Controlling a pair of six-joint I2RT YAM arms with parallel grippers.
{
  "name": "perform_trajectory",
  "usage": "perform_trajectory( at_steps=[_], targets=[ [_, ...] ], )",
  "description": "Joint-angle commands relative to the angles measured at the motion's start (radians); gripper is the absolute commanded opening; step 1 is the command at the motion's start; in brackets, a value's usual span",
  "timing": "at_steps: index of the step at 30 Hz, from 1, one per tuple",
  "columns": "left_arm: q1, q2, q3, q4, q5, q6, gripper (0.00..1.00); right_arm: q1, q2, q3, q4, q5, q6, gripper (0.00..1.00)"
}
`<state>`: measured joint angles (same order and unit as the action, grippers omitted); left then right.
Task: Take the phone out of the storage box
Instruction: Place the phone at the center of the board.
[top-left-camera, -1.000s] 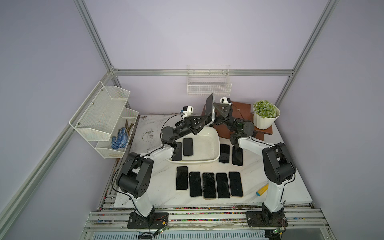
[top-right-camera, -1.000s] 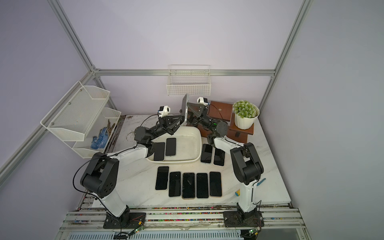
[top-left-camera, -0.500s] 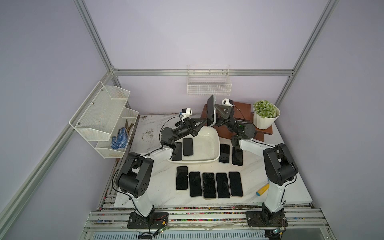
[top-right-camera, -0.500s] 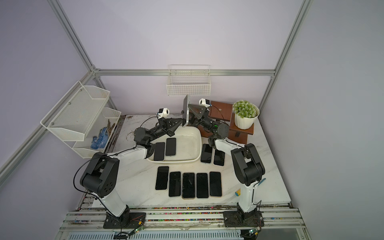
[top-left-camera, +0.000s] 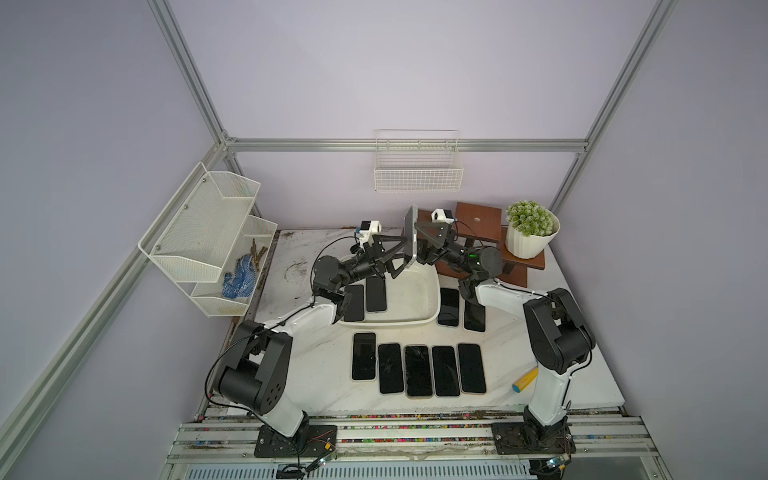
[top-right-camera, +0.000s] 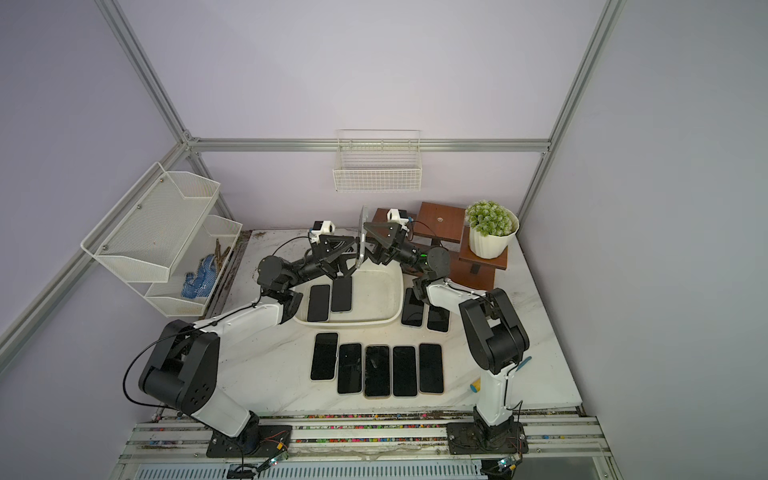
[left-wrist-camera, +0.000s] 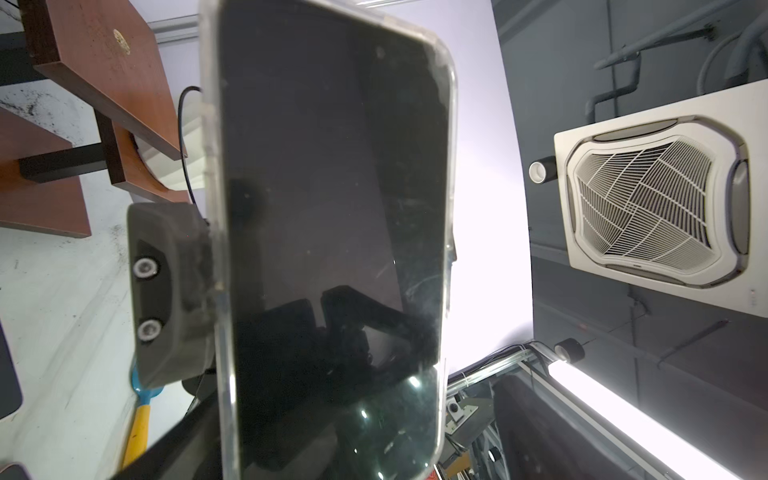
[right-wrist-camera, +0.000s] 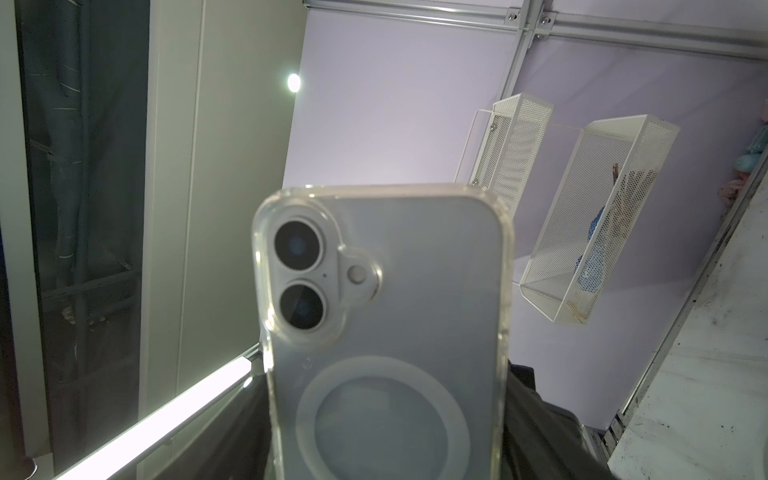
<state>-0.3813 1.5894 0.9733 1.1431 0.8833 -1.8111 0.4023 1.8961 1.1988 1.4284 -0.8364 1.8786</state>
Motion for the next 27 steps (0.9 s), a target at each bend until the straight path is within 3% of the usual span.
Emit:
perform_trajectory(
  at_steps=[1, 6, 18, 27],
  targets=[
    [-0.006, -0.039, 0.021, 0.004, 0.040, 0.031, 0.97, -0.002, -0.028, 0.004, 0.076, 0.033, 0.002, 0.54],
    [-0.021, -0.037, 0.040, -0.060, 0.049, 0.070, 1.00, 0.006, -0.032, 0.028, 0.032, 0.020, -0.025, 0.54],
    [-0.027, -0.064, 0.122, -0.393, 0.118, 0.301, 1.00, 0.021, -0.049, 0.002, 0.004, -0.001, -0.038, 0.54],
    [-0.022, -0.074, 0.277, -0.921, 0.169, 0.671, 1.00, 0.044, -0.060, -0.008, -0.012, -0.025, -0.038, 0.54]
  ],
)
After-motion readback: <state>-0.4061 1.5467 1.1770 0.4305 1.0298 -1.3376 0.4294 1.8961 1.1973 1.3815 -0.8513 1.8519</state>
